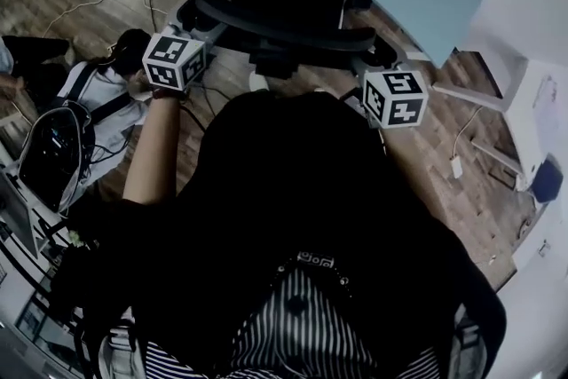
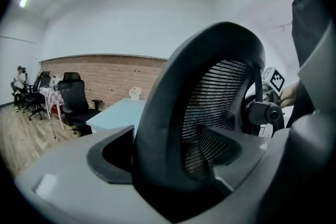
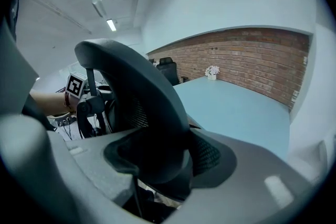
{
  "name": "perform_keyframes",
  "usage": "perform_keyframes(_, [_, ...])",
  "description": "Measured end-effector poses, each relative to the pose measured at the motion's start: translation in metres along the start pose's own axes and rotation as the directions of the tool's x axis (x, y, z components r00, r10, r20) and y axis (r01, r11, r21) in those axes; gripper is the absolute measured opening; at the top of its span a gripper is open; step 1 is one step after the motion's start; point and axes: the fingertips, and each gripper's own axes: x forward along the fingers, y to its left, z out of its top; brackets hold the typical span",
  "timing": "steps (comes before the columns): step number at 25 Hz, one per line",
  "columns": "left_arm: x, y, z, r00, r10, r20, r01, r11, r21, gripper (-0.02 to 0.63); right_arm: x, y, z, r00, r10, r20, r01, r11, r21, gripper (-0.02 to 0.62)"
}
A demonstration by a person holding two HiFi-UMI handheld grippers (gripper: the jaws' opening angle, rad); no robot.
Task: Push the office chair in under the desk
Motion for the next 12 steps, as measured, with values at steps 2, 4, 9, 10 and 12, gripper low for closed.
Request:
perform_keyframes(2, [0.013,0.014,0.007,0.999,-0.033,-0.007,0.033,0.999,0.015,0.380,0.009,-0.002,0.008,1.000,-0.015,0.008,0.015,1.000,0.020,0.242])
perform_keyframes(4, [0.029,0.028,0.018,0.998,-0.059,-0.007,0.059,0.998,0.033,0.380,0.020,-0.006,0.019,1.000,-0.015,0.017,0.014,0.999,0.035,0.242])
perform_keyframes(9, [0.066,0.056,0.030,0.992,-0.128,-0.025,0.129,0.990,0.055,0.380,0.045,-0.018,0.037,1.000,0.007,-0.003,-0.007,0.996,0.087,0.233])
perform_keyframes(10, [0.074,0.062,0.033,0.990,-0.138,-0.023,0.139,0.988,0.059,0.380,0.051,-0.021,0.041,1.000,0.004,-0.004,-0.004,0.996,0.091,0.233])
perform_keyframes(12, [0.090,0.075,0.040,0.989,-0.150,-0.014,0.151,0.986,0.065,0.382,0.064,-0.027,0.050,1.000,-0.004,-0.001,0.004,0.995,0.096,0.232])
